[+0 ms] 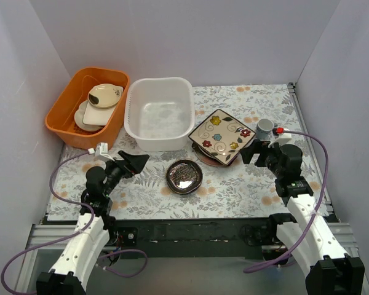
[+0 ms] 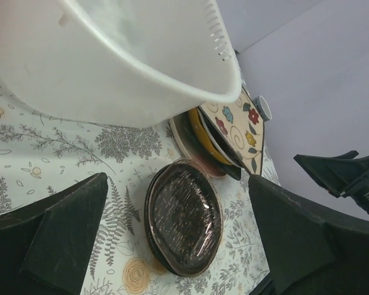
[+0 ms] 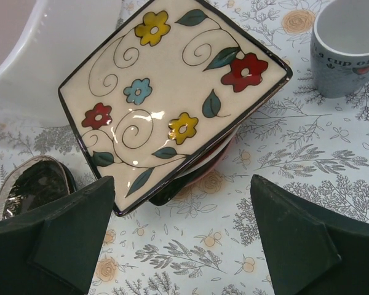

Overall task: Place the plates into the plastic bin on the countertop
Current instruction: Pick up the plate at the center of the board.

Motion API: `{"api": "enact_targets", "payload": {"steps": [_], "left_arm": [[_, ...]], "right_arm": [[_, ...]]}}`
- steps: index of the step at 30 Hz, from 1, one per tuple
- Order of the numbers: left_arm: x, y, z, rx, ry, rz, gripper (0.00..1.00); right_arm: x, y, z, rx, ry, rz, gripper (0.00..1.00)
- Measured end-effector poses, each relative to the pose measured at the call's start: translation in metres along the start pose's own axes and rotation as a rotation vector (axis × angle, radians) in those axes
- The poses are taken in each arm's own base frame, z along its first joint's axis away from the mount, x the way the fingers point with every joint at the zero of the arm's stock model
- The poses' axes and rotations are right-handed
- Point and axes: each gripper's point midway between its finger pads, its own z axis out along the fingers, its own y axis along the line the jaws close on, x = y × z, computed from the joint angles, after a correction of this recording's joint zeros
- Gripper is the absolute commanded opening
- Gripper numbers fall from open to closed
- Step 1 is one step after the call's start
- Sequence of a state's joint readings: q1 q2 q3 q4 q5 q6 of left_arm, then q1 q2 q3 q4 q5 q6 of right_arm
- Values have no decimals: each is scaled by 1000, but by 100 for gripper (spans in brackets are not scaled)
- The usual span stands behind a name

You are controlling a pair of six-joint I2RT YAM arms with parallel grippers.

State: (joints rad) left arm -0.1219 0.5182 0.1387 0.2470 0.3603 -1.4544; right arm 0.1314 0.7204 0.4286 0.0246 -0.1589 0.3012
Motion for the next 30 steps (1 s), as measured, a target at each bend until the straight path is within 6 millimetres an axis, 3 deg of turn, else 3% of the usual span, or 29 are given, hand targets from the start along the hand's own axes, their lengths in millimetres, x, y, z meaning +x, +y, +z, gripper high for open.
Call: {"api": "enact_targets", "payload": {"steps": [8, 12, 18, 23, 30], "left_arm": [[-39, -31, 8, -7, -28, 7, 98], [-25, -29, 12, 10, 47, -2, 98], [4, -8, 20, -43, 182, -57, 98], [6, -10, 18, -31, 194, -51, 96], [7, -11, 18, -22, 199, -36, 92]], "right_arm": [[0, 19, 0, -96, 36, 17, 98], [3, 26, -4, -133, 53, 31, 98], [-1, 37, -15, -176, 41, 35, 98], [-1, 50, -16, -244, 83, 43, 98], [21, 60, -10, -306, 191, 74, 95]]}}
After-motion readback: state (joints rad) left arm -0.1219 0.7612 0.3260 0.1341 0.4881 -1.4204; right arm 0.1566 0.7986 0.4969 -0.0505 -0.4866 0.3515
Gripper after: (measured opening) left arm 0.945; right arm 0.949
